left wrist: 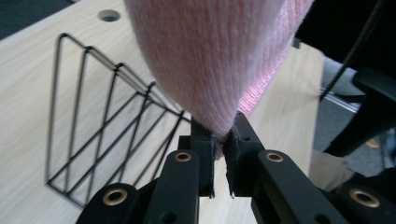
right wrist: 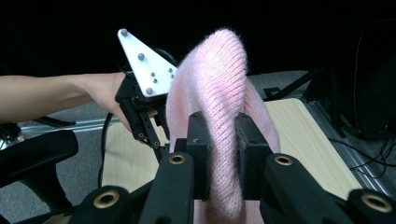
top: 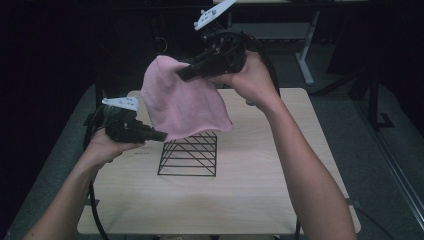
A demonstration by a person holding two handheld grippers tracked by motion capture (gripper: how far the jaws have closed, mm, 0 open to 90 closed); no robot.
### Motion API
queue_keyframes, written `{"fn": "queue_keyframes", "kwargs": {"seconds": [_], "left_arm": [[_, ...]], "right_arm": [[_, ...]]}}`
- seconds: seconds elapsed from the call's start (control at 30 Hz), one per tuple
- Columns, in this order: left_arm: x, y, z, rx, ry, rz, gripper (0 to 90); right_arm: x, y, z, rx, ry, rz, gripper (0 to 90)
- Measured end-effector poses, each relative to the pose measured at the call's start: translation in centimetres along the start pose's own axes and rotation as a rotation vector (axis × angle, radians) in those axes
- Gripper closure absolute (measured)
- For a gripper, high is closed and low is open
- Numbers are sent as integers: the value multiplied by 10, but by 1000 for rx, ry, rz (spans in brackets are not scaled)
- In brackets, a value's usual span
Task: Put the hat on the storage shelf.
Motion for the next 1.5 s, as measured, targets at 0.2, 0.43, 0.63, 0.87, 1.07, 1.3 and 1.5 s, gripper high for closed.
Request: {"fn": "queue_keyframes", "kwargs": {"seconds": [0.2,0.43,0.63,0.87,1.07,1.3,1.5], "left_arm": [[6,-1,-9,24,12,28,834],[12,-7,-21,52,40,24,834],[18,-21,-24,95,30,59,833],[19,-31,-19,113,25,82,833],[20,-34,-13,97,24,88,832],[18,-39,-14,119,19,101,832],[22,-39,-26,121,29,111,832]], "right_arm": [[-10,-12,-6,0,-30,14,784],[-23,-28,-19,3,-56,31,784],[-32,-40,-32,8,-88,52,784],[-37,-40,-45,-4,-102,57,783],[-43,-34,-56,-20,-124,51,783],[-42,-35,-62,-34,-122,62,781],[-36,-43,-65,-37,-106,84,777]]}}
Point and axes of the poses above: each handheld gripper's, and its own axes: y roughly backward along the jaws, z roughly out of its top, x roughly to its left, the point moved 8 cm from there along -y, roughly forward along the jaws, and after that the axes turned 15 degrees about x, right-handed, at the moved point
